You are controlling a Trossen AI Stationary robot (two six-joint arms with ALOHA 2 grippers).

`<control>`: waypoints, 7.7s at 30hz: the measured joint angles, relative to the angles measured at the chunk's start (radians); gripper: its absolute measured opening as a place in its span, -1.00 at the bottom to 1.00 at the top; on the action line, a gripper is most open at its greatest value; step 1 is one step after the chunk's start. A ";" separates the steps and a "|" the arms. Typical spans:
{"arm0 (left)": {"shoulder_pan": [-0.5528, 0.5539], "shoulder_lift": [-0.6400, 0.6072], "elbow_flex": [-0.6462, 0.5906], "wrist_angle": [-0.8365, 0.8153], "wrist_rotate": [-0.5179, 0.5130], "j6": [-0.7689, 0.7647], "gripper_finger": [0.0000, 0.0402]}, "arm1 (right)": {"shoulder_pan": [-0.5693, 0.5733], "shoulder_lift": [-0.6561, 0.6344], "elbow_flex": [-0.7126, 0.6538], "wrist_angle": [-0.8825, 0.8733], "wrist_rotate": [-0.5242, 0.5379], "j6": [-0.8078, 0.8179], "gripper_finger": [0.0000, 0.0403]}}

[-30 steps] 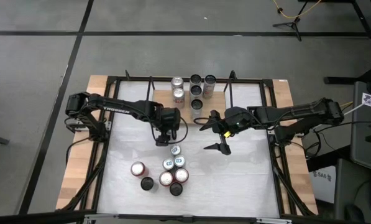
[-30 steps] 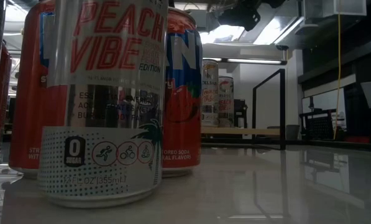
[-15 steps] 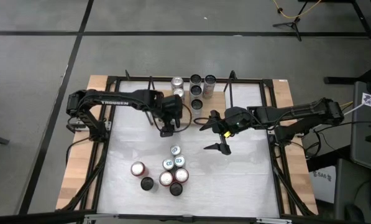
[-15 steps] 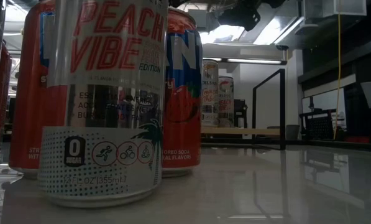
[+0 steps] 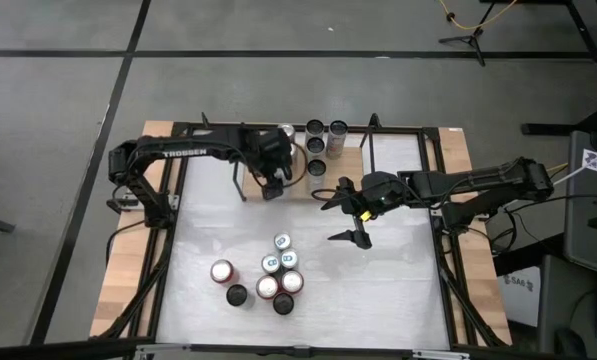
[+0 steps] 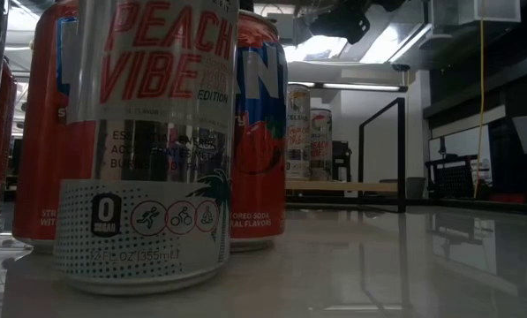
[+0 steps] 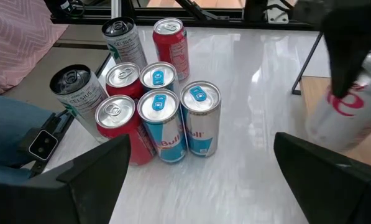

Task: Place canned beverage on shelf
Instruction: Put the red silver soda can onto the shelf aligned with the other red silver soda cans, then put the blue soda can onto the shelf

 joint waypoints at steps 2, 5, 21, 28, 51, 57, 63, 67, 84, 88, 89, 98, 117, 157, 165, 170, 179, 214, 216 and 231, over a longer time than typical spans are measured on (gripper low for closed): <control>0.013 0.000 0.000 0.009 0.000 0.000 0.42 | 0.000 0.000 0.000 0.000 0.000 0.000 0.94; 0.025 0.000 0.000 0.041 0.000 0.000 0.42 | 0.000 0.000 0.000 0.000 0.000 0.000 0.94; 0.030 0.004 0.000 0.107 -0.020 -0.054 0.43 | 0.000 0.000 0.000 0.000 0.008 -0.001 0.94; 0.034 0.060 -0.001 0.122 -0.007 -0.052 0.43 | 0.000 0.000 0.000 0.002 0.008 0.000 0.94; 0.037 0.066 0.000 0.115 -0.014 -0.051 0.56 | 0.000 0.000 0.000 0.001 0.008 -0.001 0.94; 0.038 0.068 -0.001 0.107 -0.021 -0.050 0.66 | 0.000 0.000 0.000 0.001 0.008 -0.001 0.94; 0.038 0.068 -0.001 0.108 -0.021 -0.050 0.65 | 0.000 0.000 0.000 0.001 0.008 -0.001 0.94; 0.038 0.068 -0.001 0.110 -0.020 -0.050 0.68 | 0.000 0.000 0.000 0.001 0.008 -0.001 0.94; 0.038 0.066 -0.001 0.114 -0.010 -0.077 0.67 | 0.000 0.000 0.000 0.001 0.008 -0.001 0.94; 0.038 0.066 -0.001 0.114 0.028 -0.077 0.67 | 0.000 0.000 0.000 0.001 0.008 -0.001 0.94; 0.038 0.066 -0.001 0.114 0.033 -0.077 0.67 | 0.000 0.000 0.000 0.001 0.008 -0.001 0.94; 0.038 0.066 -0.001 0.113 0.042 -0.077 0.67 | 0.000 0.000 0.000 0.001 0.008 -0.001 0.94; 0.037 0.064 0.245 -0.055 0.036 -0.078 0.67 | 0.000 0.000 0.000 0.001 0.008 -0.001 0.94; -0.391 -0.047 0.586 -0.468 -0.290 -0.227 0.67 | 0.000 0.001 0.000 -0.004 0.005 0.000 0.94; -0.498 -0.047 0.431 -0.456 -0.363 -0.363 0.67 | 0.001 0.001 0.000 0.024 -0.026 0.062 0.94; -0.535 -0.047 0.324 -0.396 -0.353 -0.418 0.67 | 0.001 0.001 0.000 0.050 -0.018 0.106 0.94; -0.536 -0.048 0.135 -0.203 -0.159 -0.321 0.67 | 0.001 0.001 0.000 0.053 -0.019 0.107 0.94; -0.534 -0.047 -0.194 0.191 -0.156 -0.312 0.67 | 0.001 0.001 0.000 0.053 -0.019 0.107 0.94; -0.533 -0.047 -0.218 0.243 -0.158 -0.312 0.67 | 0.001 0.001 0.000 0.052 -0.019 0.107 0.94; -0.498 -0.046 -0.293 0.399 -0.155 -0.304 0.64 | 0.001 0.000 0.000 0.052 -0.019 0.107 0.94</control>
